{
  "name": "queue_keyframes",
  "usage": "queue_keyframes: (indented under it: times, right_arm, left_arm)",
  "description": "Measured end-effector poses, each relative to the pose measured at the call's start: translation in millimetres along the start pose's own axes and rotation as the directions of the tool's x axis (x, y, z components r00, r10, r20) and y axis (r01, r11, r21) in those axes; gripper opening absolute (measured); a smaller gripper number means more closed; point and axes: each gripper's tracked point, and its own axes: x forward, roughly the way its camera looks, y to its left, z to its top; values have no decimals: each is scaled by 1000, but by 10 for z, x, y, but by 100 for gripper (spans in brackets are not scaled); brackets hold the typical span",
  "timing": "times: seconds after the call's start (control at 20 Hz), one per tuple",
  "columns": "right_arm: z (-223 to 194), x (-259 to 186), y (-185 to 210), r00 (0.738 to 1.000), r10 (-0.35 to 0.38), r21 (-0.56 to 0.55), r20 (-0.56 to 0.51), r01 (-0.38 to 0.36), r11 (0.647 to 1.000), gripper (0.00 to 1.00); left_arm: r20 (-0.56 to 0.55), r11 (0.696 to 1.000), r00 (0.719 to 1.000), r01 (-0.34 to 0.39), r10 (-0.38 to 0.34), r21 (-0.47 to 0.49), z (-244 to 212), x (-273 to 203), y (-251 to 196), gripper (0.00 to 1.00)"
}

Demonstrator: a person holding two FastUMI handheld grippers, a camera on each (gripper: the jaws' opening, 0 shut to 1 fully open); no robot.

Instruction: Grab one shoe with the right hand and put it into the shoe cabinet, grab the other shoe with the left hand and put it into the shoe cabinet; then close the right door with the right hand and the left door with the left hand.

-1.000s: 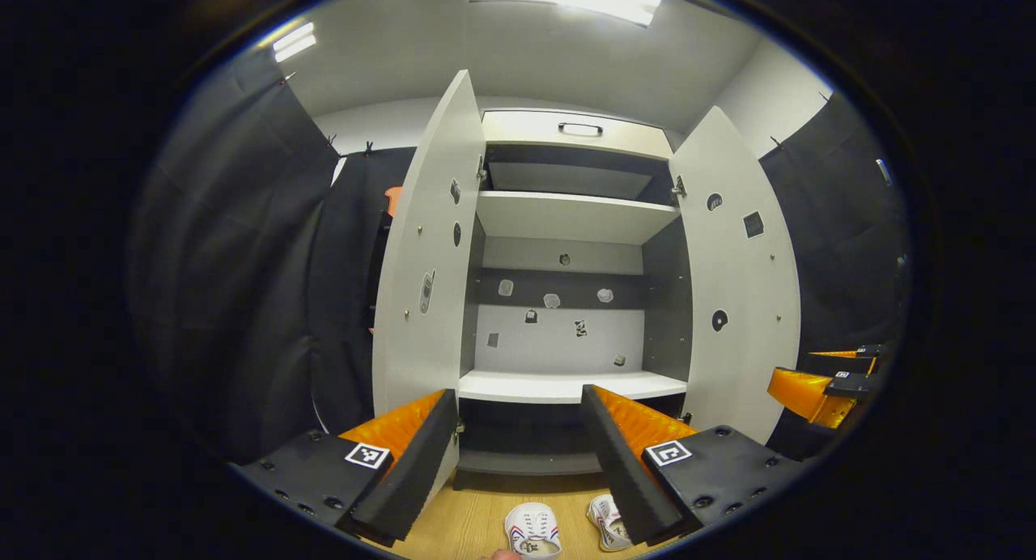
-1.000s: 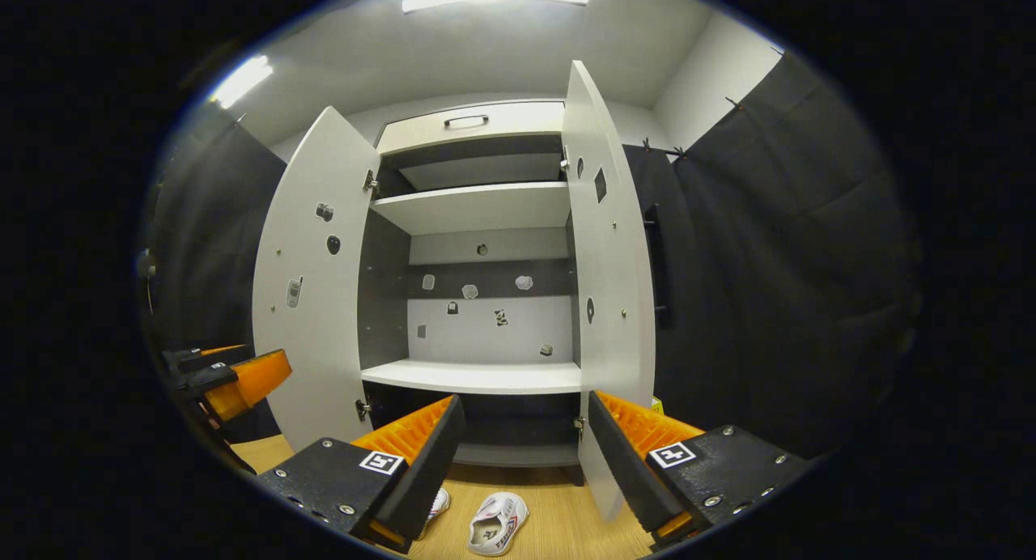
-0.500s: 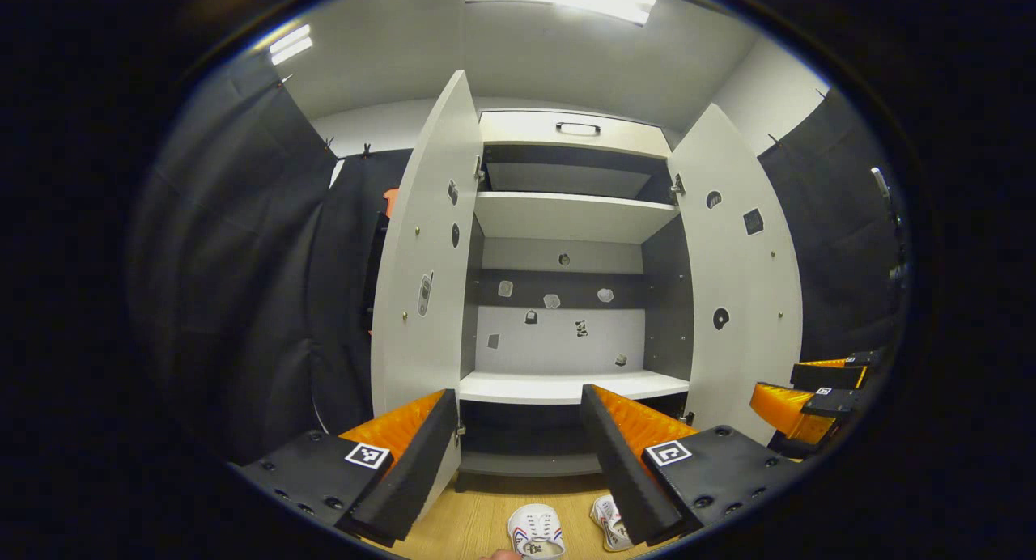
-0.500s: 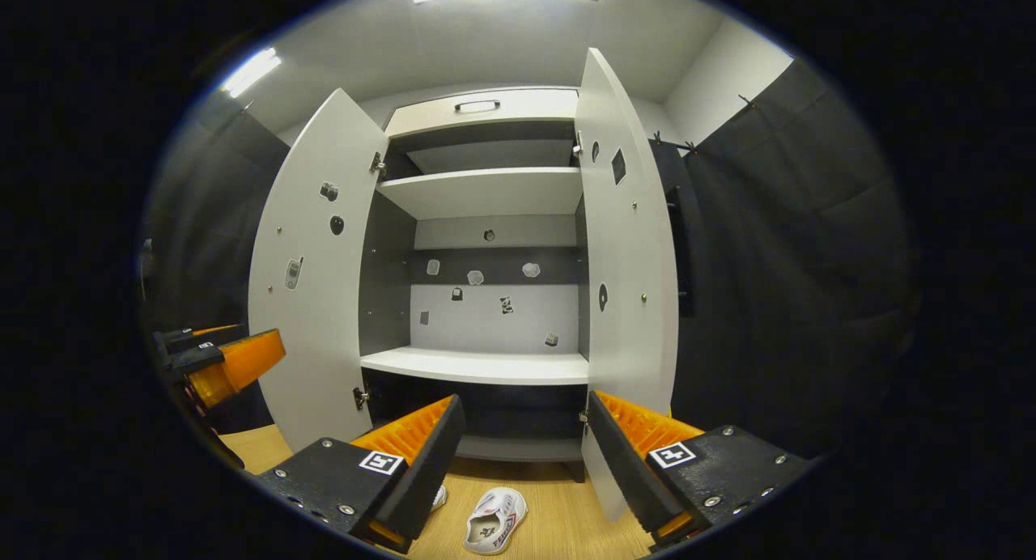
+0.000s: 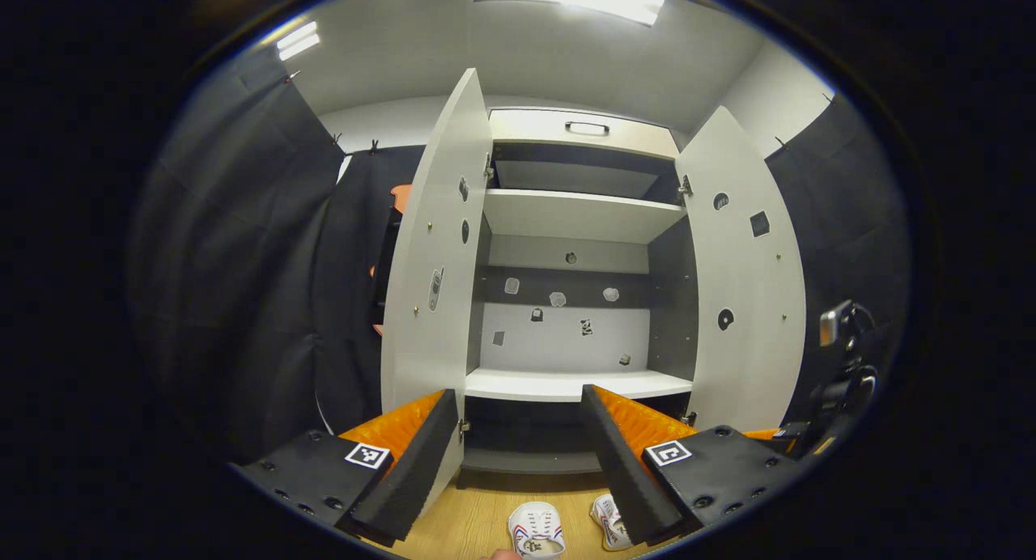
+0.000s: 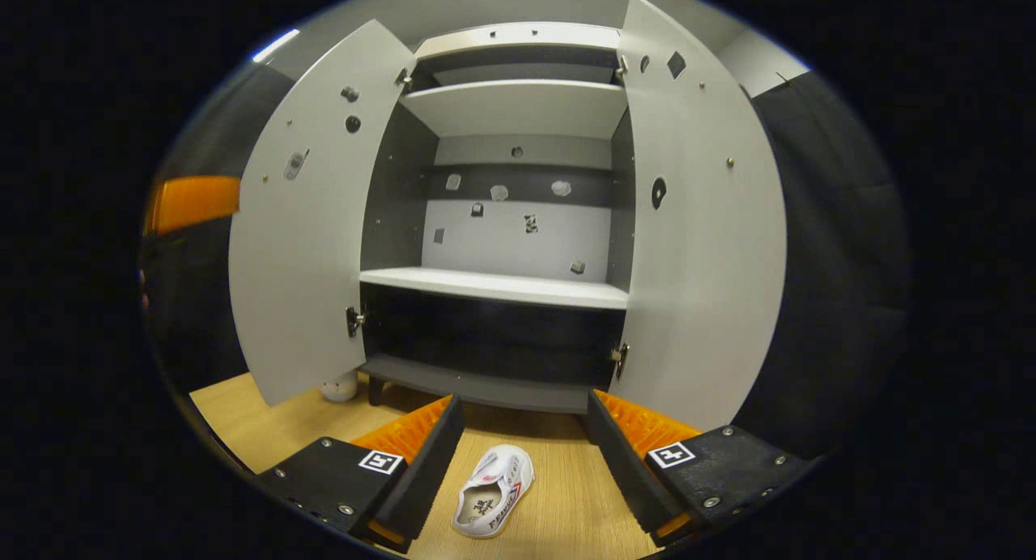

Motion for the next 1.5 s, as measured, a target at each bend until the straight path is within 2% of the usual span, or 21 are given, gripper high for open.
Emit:
queue_keyframes:
  times: [0.1, 0.3, 0.55, 0.65, 0.75, 1.25, 1.3, 1.35, 1.45, 1.5]
  right_arm:
    - [-420, 181, 64, 996, 9, -2, -89, -10, 1000, 94]
    - [-1132, 382, 57, 969, 1, 8, -246, 1, 1000, 94]
    - [-1702, 551, -4, 929, -29, -49, -368, 11, 999, 93]
    - [-1887, 612, -17, 910, -34, -52, -413, 14, 999, 89]
    - [-1980, 674, -28, 900, -32, -36, -435, 18, 999, 85]
    - [-2185, 1126, -26, 890, -25, 15, -456, 36, 999, 65]
    - [-2228, 1128, -15, 882, -22, 23, -470, 38, 999, 64]
    - [-2253, 1143, 25, 884, -9, 35, -467, 29, 999, 57]
    - [-2237, 1187, -5, 901, -42, 15, -431, 53, 998, 40]
    - [-2230, 1185, -64, 905, -67, -3, -421, 73, 997, 36]
  left_arm:
    - [-6, 1000, 1000, -9, 9, 0, -25, -10, 38, 99]
    - [-16, 1000, 1000, -26, 26, 1, -71, -44, 118, 98]
    - [-34, 999, 998, -46, 46, 2, -140, -44, 229, 99]
    - [-38, 999, 998, -50, 51, 5, -148, -28, 240, 99]
    - [-43, 999, 998, -52, 53, 9, -167, -21, 258, 99]
    - [-59, 999, 998, -37, 38, 31, -217, -17, 140, 99]
    - [-62, 999, 997, -34, 36, 36, -225, -21, 118, 99]
    - [-68, 999, 997, -33, 36, 41, -230, -22, 103, 99]
    - [-80, 998, 996, -33, 37, 55, -271, -27, 70, 99]
    - [-89, 998, 995, -31, 36, 60, -296, -22, 58, 99]
